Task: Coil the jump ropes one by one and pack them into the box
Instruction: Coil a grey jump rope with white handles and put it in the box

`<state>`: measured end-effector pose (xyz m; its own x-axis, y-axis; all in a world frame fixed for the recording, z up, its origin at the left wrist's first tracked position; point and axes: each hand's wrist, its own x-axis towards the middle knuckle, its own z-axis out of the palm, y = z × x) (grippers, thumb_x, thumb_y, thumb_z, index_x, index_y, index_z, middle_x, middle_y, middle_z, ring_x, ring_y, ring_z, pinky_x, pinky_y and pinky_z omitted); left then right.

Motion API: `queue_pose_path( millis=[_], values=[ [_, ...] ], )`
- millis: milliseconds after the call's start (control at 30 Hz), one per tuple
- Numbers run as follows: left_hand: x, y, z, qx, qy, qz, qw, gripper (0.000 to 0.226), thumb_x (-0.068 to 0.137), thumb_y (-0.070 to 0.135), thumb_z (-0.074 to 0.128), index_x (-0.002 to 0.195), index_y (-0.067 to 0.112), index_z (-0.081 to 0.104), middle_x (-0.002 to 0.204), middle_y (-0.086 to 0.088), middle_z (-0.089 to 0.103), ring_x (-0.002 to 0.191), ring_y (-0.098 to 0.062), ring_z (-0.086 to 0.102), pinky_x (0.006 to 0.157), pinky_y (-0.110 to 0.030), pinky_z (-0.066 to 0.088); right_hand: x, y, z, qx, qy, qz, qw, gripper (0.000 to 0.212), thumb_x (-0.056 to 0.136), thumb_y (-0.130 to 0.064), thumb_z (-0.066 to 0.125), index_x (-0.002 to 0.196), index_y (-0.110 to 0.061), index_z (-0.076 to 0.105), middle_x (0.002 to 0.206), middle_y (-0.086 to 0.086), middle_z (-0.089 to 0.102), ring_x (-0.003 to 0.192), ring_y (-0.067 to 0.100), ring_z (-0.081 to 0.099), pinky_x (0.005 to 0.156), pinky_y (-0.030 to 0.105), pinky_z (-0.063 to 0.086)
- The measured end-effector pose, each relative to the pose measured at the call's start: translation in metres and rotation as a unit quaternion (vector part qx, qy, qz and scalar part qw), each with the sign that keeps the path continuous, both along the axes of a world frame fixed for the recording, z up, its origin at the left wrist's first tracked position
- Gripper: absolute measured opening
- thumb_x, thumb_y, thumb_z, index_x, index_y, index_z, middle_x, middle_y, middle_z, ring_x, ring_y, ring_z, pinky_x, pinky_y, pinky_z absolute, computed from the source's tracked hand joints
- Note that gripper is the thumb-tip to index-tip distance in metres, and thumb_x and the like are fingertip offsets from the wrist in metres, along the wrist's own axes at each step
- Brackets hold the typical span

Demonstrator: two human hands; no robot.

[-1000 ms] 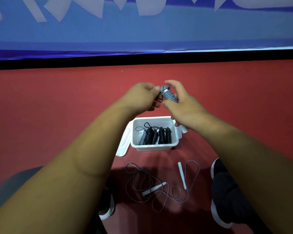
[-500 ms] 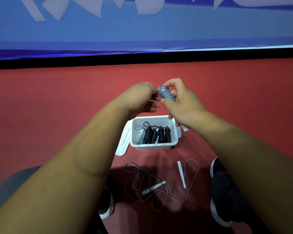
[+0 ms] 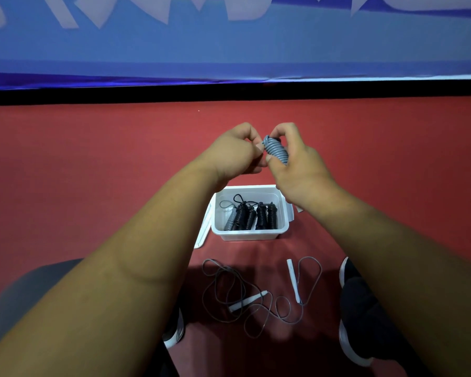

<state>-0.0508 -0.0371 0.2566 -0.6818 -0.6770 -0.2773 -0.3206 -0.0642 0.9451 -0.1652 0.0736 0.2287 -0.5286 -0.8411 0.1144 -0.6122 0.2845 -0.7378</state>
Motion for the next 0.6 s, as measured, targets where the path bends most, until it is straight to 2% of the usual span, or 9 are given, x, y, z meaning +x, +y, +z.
queue_pose_path(
  millis=[100,233,300,367,433,500,600],
  values=[
    [0.0,0.001,0.001,-0.019,-0.009,0.018,1.0,0.019,0.102,-0.004,0.056,0.089,0.01,0.054,0.071,-0.015,0.063,0.06,-0.021,0.066,0.072,-0.046,0.064,0.002,-0.001,0.001,0.019,0.0,-0.014,1.0,0.03,0.099,-0.025,0.061,0.121,-0.036,0.043,0.085,-0.009,0.062,0.075,0.026,0.063,0.066,0.039,0.045],
    [-0.008,0.005,0.007,-0.058,-0.036,0.018,0.998,0.026,0.098,-0.009,0.055,0.08,0.01,0.052,0.063,-0.015,0.056,0.048,-0.021,0.061,0.066,-0.053,0.063,0.008,0.004,0.001,0.093,0.104,-0.067,0.988,0.031,0.102,-0.03,0.054,0.126,-0.036,0.035,0.103,-0.007,0.058,0.082,0.036,0.054,0.072,0.041,0.04],
    [-0.013,0.008,0.009,-0.092,-0.06,0.009,0.994,0.028,0.097,-0.01,0.053,0.077,0.01,0.053,0.062,-0.015,0.056,0.047,-0.023,0.064,0.063,-0.053,0.064,0.008,0.003,0.0,0.133,0.1,-0.087,0.982,0.029,0.103,-0.031,0.052,0.125,-0.033,0.034,0.099,-0.003,0.06,0.083,0.037,0.054,0.072,0.041,0.04],
    [-0.015,0.008,0.007,-0.08,-0.073,0.012,0.994,0.031,0.097,-0.011,0.052,0.075,0.01,0.052,0.063,-0.014,0.057,0.048,-0.024,0.066,0.062,-0.052,0.064,0.004,-0.001,-0.002,0.177,0.099,-0.094,0.975,0.029,0.104,-0.034,0.052,0.126,-0.028,0.035,0.096,0.0,0.06,0.084,0.036,0.054,0.072,0.041,0.04],
    [-0.012,0.005,0.005,-0.048,-0.067,0.024,0.996,0.031,0.097,-0.012,0.053,0.076,0.01,0.053,0.062,-0.014,0.059,0.049,-0.025,0.065,0.065,-0.054,0.063,0.0,-0.006,-0.004,0.186,0.084,-0.088,0.975,0.031,0.104,-0.037,0.053,0.126,-0.021,0.038,0.1,0.005,0.062,0.085,0.036,0.057,0.073,0.043,0.045],
    [-0.008,-0.001,0.002,-0.042,-0.056,0.027,0.997,0.026,0.096,-0.012,0.058,0.079,0.008,0.056,0.062,-0.014,0.061,0.053,-0.024,0.065,0.069,-0.053,0.063,-0.006,-0.009,-0.007,0.169,0.032,-0.07,0.983,0.035,0.104,-0.04,0.056,0.124,-0.018,0.039,0.103,0.009,0.065,0.077,0.035,0.062,0.07,0.045,0.052],
    [0.002,-0.01,-0.006,-0.059,-0.073,0.022,0.995,0.013,0.094,-0.003,0.067,0.087,0.008,0.066,0.075,-0.013,0.07,0.068,-0.024,0.068,0.07,-0.041,0.062,-0.01,-0.006,-0.008,0.17,-0.034,-0.043,0.984,0.042,0.101,-0.041,0.063,0.127,-0.016,0.041,0.097,0.007,0.066,0.058,0.023,0.057,0.054,0.034,0.041]
  ],
)
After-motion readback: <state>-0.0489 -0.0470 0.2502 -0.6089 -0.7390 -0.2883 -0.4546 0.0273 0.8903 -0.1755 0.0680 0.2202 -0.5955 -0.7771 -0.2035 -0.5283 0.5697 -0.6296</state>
